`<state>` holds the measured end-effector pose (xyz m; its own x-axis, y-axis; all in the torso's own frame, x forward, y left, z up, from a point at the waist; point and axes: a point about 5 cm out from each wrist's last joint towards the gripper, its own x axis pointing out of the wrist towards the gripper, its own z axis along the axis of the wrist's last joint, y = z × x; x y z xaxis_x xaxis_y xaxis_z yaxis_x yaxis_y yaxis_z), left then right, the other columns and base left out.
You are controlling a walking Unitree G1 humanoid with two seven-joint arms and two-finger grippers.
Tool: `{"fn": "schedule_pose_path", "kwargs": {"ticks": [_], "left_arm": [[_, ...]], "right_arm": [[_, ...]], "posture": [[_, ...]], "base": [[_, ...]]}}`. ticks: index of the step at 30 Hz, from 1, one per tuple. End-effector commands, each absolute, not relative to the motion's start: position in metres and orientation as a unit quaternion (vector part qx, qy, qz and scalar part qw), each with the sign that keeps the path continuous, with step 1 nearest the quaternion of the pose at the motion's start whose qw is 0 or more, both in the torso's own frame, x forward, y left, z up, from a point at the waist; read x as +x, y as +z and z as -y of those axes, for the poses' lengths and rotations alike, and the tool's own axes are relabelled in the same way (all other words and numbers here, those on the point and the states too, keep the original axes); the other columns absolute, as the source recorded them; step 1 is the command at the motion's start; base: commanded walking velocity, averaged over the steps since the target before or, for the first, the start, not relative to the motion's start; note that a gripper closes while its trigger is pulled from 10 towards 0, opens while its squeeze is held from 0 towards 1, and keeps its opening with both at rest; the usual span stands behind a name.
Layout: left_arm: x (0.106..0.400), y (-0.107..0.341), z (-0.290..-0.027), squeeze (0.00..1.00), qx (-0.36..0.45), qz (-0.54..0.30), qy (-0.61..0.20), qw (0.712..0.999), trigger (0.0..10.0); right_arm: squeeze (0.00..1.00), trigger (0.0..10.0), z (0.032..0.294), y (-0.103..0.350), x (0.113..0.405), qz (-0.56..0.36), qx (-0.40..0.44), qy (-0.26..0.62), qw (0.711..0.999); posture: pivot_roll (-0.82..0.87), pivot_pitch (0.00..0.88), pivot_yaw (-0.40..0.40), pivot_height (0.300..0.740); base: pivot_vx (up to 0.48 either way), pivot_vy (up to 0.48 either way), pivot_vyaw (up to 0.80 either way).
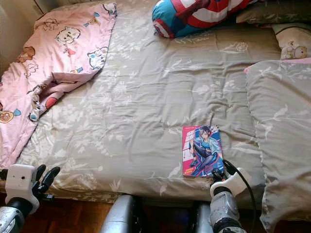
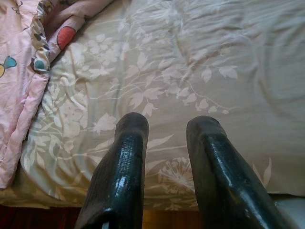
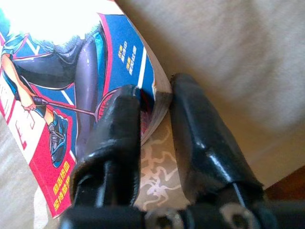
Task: Clean up the room
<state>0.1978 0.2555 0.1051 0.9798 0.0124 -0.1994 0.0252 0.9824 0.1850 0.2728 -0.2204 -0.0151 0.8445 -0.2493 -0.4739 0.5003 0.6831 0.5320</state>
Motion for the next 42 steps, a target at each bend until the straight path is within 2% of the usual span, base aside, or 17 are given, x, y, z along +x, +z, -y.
{"fn": "schedule_pose_path", "kwargs": {"ticks": [1,4,5,6,7,16,23,28,35,38,42], "left_arm": [[0.193,0.103,-0.264,0.0,0.098,-0.116,0.01,0.988,10.0],[0.194,0.102,-0.263,0.0,0.096,-0.116,0.009,0.989,10.0],[0.194,0.102,-0.263,0.0,0.096,-0.116,0.008,0.989,10.0],[0.195,0.101,-0.262,0.0,0.096,-0.116,0.007,0.989,10.0],[0.197,0.101,-0.262,0.0,0.094,-0.113,0.007,0.989,10.0],[0.211,0.098,-0.257,0.0,0.084,-0.101,0.009,0.991,10.0],[0.233,0.095,-0.246,0.0,0.057,-0.075,0.016,0.995,10.0],[0.253,0.085,-0.234,0.0,0.018,-0.062,0.029,0.998,10.0],[0.257,0.071,-0.232,0.0,-0.007,-0.068,0.046,0.997,10.0],[0.257,0.065,-0.231,0.0,-0.016,-0.073,0.052,0.996,10.0],[0.257,0.058,-0.231,0.0,-0.021,-0.077,0.06,0.995,10.0]], "right_arm": [[0.68,10.0,0.217,-0.028,0.26,-0.214,0.339,-0.221,0.889],[0.63,10.0,0.22,-0.028,0.259,-0.214,0.334,-0.232,0.888],[0.43,10.0,0.221,-0.028,0.258,-0.215,0.332,-0.235,0.888],[0.13,10.0,0.223,-0.028,0.258,-0.216,0.33,-0.238,0.887],[0.0,10.0,0.224,-0.028,0.258,-0.216,0.33,-0.239,0.887],[0.0,10.0,0.231,-0.025,0.259,-0.213,0.321,-0.254,0.887],[0.0,10.0,0.241,-0.012,0.269,-0.185,0.289,-0.252,0.905],[0.0,10.0,0.243,0.007,0.284,-0.146,0.206,-0.196,0.947],[0.0,10.0,0.231,0.016,0.289,-0.121,0.126,-0.111,0.978],[0.0,10.0,0.223,0.017,0.288,-0.109,0.112,-0.071,0.985],[0.0,10.0,0.225,0.015,0.285,-0.108,0.112,-0.068,0.986]], "posture": [[0.29,0.277,0.162,0.646],[0.29,0.276,0.163,0.646],[0.29,0.275,0.162,0.646],[0.29,0.271,0.16,0.646],[0.28,0.267,0.156,0.646],[0.25,0.223,0.126,0.646],[0.2,0.145,0.075,0.646],[0.13,0.06,0.02,0.646],[0.09,0.0,-0.017,0.646],[0.08,0.0,-0.032,0.646],[0.07,0.0,-0.036,0.655]], "base": [[0.0,0.0,0.0],[0.0,0.0,0.0],[0.0,0.0,0.0],[0.0,0.0,0.0],[0.0,0.0,0.0],[0.0,0.0,0.0],[0.0,0.0,0.0],[0.0,0.0,0.0],[0.0,0.0,0.0],[0.0,0.0,0.0],[0.0,0.0,0.0]]}}
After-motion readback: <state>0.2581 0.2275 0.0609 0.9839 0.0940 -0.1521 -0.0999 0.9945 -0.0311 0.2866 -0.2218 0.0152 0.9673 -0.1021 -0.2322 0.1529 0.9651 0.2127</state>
